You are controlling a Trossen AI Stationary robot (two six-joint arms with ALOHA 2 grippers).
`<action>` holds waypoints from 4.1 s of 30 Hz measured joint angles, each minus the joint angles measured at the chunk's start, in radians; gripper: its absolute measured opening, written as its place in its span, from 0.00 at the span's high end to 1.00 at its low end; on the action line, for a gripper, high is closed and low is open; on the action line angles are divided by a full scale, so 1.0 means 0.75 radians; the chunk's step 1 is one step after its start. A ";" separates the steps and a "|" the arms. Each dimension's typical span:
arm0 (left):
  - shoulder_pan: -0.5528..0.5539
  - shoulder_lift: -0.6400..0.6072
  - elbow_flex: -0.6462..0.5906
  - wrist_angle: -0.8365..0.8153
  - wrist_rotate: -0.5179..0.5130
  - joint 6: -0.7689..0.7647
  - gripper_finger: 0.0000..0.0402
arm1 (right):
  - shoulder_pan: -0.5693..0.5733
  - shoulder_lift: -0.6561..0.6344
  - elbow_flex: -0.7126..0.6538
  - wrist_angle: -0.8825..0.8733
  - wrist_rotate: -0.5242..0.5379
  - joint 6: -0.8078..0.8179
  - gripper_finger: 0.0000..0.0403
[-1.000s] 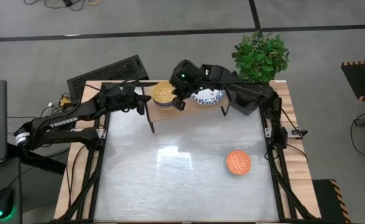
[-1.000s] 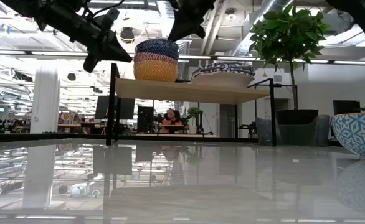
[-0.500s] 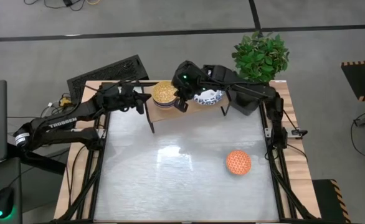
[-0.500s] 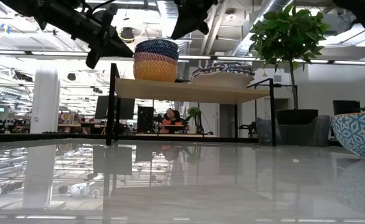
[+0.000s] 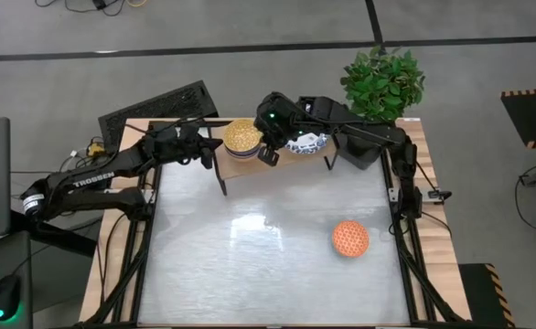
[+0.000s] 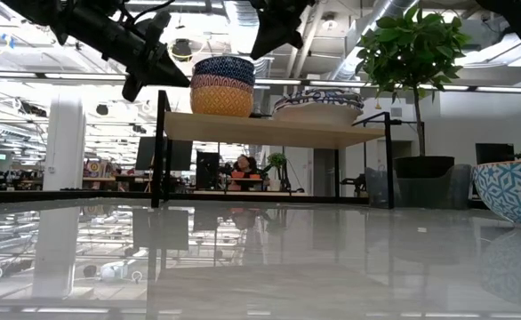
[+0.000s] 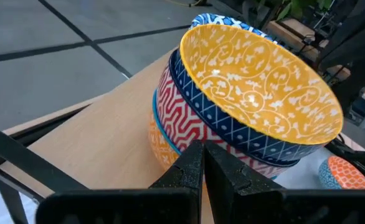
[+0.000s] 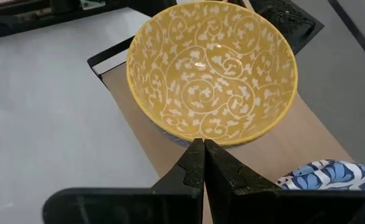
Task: Place and stack bowls onto a shelf
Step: Stack the yellow bowl on top of the blue bowl on the shelf, then stack the orange bowl on top of the yellow bowl on the shelf
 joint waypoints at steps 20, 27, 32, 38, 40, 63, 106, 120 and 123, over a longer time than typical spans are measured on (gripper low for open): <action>0.014 -0.076 0.002 0.103 0.030 0.000 1.00 | -0.011 0.000 0.000 -0.016 0.057 -0.017 0.94; 0.018 -0.008 0.000 0.098 0.054 -0.024 1.00 | -0.011 0.000 0.000 -0.017 0.059 -0.019 0.94; 0.018 0.022 0.000 0.109 0.060 -0.026 1.00 | -0.011 0.000 0.000 -0.021 0.059 -0.018 0.94; 0.018 0.051 0.001 0.097 0.075 -0.031 1.00 | -0.011 0.000 0.000 -0.043 0.069 -0.016 0.94; 0.018 0.051 0.001 0.096 0.072 -0.026 1.00 | -0.015 0.000 0.000 -0.055 0.084 -0.014 0.94; 0.058 0.050 0.001 0.074 0.104 -0.021 1.00 | -0.047 0.018 -0.010 -0.002 0.105 -0.069 0.94; 0.086 -0.024 -0.001 0.000 0.174 -0.059 1.00 | -0.068 -0.069 0.010 -0.260 0.119 0.092 0.94; 0.109 -0.499 0.000 -0.356 0.302 -0.253 0.90 | 0.409 -0.198 -0.303 -0.643 0.036 0.806 0.69; 0.101 -0.580 0.000 -0.391 0.327 -0.294 0.80 | 0.501 -0.234 -0.497 -0.642 0.042 0.946 0.55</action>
